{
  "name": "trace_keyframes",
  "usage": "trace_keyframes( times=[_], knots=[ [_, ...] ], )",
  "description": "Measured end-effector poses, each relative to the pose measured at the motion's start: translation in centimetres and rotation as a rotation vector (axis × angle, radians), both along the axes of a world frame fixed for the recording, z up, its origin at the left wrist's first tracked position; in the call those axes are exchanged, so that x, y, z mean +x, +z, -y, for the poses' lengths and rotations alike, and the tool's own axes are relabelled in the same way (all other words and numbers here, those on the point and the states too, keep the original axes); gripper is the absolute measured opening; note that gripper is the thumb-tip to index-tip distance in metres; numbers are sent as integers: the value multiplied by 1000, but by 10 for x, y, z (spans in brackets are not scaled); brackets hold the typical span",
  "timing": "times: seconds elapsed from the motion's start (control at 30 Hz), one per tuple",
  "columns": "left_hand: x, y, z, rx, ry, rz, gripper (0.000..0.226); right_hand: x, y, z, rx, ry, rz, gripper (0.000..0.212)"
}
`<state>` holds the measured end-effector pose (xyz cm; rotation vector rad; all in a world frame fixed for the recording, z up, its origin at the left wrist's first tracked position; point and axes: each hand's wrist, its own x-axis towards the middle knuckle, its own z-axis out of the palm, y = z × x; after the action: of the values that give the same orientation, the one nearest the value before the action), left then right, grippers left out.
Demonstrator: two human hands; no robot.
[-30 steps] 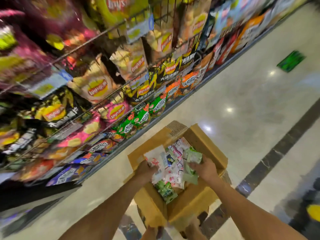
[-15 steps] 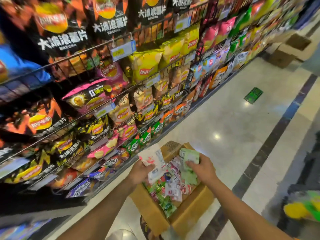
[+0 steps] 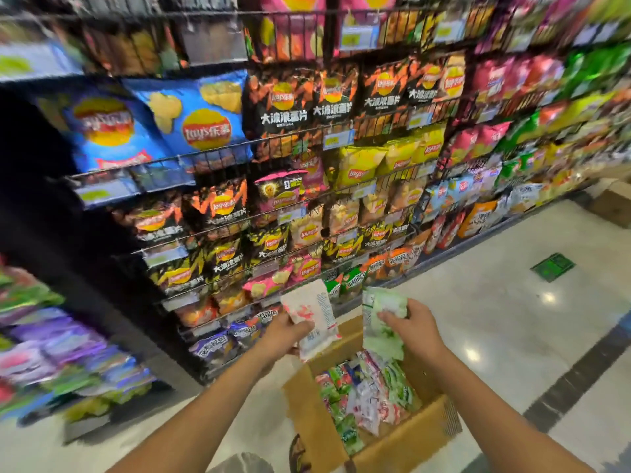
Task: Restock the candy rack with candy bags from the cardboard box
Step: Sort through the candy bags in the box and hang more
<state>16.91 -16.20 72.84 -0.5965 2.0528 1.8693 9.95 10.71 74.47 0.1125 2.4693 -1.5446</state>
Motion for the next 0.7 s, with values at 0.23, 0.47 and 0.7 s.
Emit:
trace_keyframes(
  times=[0.23, 0.47, 0.7],
  knots=[
    [96, 29, 37, 131, 237, -9, 23, 55, 45, 50, -54, 161, -55, 13],
    [174, 61, 84, 459, 508, 18, 56, 91, 82, 115, -79, 336, -113, 13],
    [236, 81, 129, 687, 660, -99, 60, 130, 107, 188, -107, 514, -157, 13]
  ],
)
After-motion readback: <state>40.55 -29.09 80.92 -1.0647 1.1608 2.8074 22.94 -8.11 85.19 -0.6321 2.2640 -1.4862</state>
